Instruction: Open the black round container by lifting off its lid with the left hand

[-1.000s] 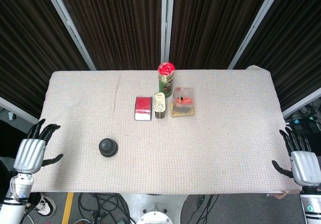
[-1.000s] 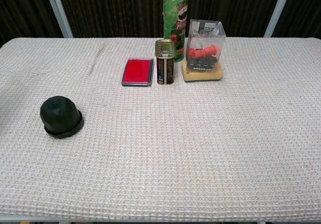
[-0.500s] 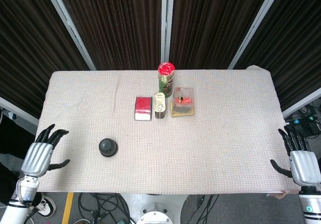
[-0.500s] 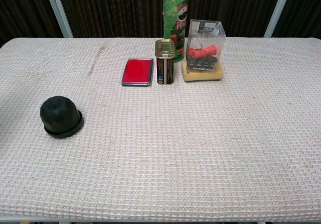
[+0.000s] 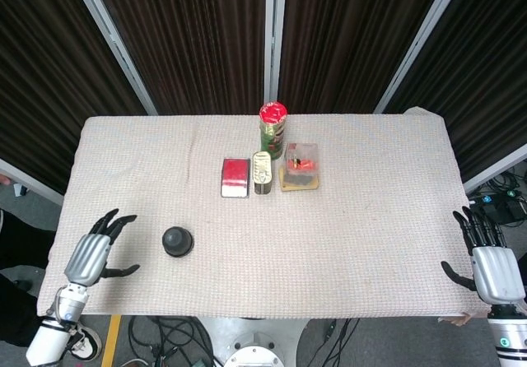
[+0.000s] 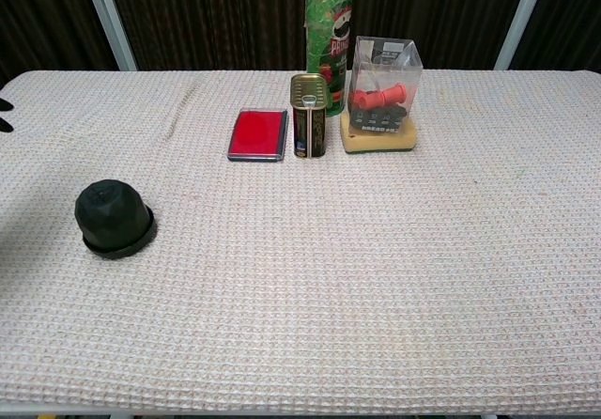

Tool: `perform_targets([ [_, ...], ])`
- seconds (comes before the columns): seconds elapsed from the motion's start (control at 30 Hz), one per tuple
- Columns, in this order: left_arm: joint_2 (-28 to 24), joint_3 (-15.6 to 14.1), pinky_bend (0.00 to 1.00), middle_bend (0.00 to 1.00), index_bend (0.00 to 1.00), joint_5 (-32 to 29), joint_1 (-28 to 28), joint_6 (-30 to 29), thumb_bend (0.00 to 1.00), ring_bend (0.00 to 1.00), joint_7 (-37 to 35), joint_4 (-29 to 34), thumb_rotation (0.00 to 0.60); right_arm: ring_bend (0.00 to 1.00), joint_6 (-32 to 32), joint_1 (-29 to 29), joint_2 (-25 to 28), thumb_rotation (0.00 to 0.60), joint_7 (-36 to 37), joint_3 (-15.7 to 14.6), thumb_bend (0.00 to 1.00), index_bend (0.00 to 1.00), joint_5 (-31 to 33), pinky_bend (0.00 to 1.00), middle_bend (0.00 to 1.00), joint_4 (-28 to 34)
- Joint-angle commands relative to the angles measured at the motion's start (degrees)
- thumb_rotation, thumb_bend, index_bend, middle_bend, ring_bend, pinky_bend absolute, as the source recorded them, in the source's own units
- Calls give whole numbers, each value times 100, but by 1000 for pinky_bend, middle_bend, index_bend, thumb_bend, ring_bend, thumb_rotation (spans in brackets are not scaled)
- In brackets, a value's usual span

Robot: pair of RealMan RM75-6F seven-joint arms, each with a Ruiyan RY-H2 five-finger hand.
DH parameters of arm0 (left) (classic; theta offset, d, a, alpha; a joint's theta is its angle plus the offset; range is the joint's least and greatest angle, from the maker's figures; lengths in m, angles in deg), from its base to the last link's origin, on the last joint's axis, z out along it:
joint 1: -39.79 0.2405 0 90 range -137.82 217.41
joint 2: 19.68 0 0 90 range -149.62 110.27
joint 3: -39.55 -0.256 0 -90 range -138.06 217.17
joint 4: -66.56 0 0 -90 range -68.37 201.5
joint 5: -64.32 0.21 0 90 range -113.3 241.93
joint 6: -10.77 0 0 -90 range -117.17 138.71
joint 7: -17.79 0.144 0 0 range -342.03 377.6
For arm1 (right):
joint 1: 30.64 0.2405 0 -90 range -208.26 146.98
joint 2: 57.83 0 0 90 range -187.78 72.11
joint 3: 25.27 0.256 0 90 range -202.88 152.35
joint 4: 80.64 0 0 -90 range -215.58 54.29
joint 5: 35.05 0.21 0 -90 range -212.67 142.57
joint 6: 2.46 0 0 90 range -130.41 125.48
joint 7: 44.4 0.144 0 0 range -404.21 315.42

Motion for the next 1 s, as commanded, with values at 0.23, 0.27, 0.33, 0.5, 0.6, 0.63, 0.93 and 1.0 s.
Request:
perform_targets([
  [0.23, 661, 71, 122, 185, 128, -287, -303, 533, 9, 31, 17, -692, 600, 0, 18, 2, -25, 600, 4, 14, 134, 0, 7, 0, 0, -21],
  [0.27, 706, 76, 122, 185, 128, -293, -331, 566, 9, 32, 30, -739, 600, 0, 12, 4, -25, 600, 11, 17, 134, 0, 15, 0, 0, -23],
  [0.33, 768, 83, 122, 185, 128, -312, -368, 611, 9, 31, 60, -794, 600, 0, 5, 9, -26, 600, 14, 21, 134, 0, 20, 0, 0, -23],
  [0.5, 923, 91, 122, 185, 128, -364, -482, 767, 10, 32, 136, -951, 600, 0, 1, 11, -29, 600, 13, 7, 133, 0, 2, 0, 0, -19],
  [0.6, 1000, 73, 122, 185, 128, -357, -539, 829, 10, 32, 225, -1037, 600, 0, 10, 8, -19, 600, 12, 15, 134, 0, 12, 0, 0, -9],
  [0.63, 1025, 65, 122, 185, 128, -350, -556, 845, 10, 31, 258, -1060, 600, 0, 9, 8, -19, 600, 11, 17, 134, 0, 16, 0, 0, -9],
  [0.93, 1255, 82, 122, 185, 128, -384, -728, 1025, 9, 31, 278, -1204, 600, 0, -12, 9, -28, 600, 16, 10, 134, 0, 31, 0, 0, -29],
  [1.0, 1291, 105, 122, 185, 128, -408, -765, 1055, 9, 31, 276, -1232, 600, 0, -16, 10, -31, 600, 24, 11, 134, 0, 36, 0, 0, -40],
])
